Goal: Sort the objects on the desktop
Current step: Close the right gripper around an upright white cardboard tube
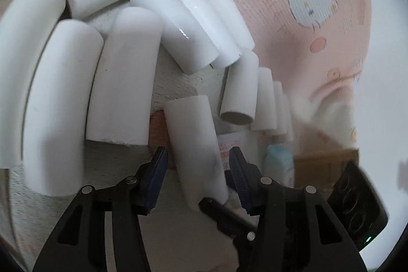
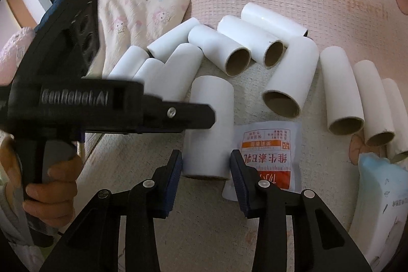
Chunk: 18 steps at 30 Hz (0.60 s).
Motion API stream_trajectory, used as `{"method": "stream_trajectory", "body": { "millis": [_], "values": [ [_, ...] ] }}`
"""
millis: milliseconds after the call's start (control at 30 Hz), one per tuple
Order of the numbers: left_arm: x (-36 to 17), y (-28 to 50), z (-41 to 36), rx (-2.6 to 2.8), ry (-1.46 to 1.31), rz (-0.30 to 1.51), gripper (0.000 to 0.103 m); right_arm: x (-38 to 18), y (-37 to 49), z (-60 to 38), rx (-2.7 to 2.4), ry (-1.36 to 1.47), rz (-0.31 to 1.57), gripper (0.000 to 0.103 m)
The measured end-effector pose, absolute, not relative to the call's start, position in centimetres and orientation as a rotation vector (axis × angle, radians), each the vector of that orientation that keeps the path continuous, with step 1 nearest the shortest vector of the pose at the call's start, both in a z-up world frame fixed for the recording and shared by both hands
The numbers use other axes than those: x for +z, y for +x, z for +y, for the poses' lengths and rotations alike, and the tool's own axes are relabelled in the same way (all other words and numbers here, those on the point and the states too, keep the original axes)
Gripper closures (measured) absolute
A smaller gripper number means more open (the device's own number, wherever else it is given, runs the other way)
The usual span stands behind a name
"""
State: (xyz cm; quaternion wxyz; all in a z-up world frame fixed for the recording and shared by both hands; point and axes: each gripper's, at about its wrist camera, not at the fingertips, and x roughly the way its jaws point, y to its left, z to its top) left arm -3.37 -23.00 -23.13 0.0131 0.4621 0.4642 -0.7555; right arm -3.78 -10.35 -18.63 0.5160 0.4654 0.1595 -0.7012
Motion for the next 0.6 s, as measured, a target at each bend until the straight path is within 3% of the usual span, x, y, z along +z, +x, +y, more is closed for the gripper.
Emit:
{"method": "stream_trajectory", "body": {
  "millis": [100,200,600],
  "values": [
    [-23.8,-3.4,-23.4,-2.312,1.409,1.535,0.05,-18.6,-3.8,-10.3,-1.681,1.12,0.383,0.066],
    [-24.3,-3.4,-23.4,-2.301,1.423,1.538,0.059,-18.5,-3.8,-10.2,-1.676,1.123,0.378,0.066],
    [-20.0,-3.2,-20.4,-2.611,1.388,1.211,0.06,-16.8,-3.7,-10.4,-1.671,1.086,0.37,0.066]
  ]
}}
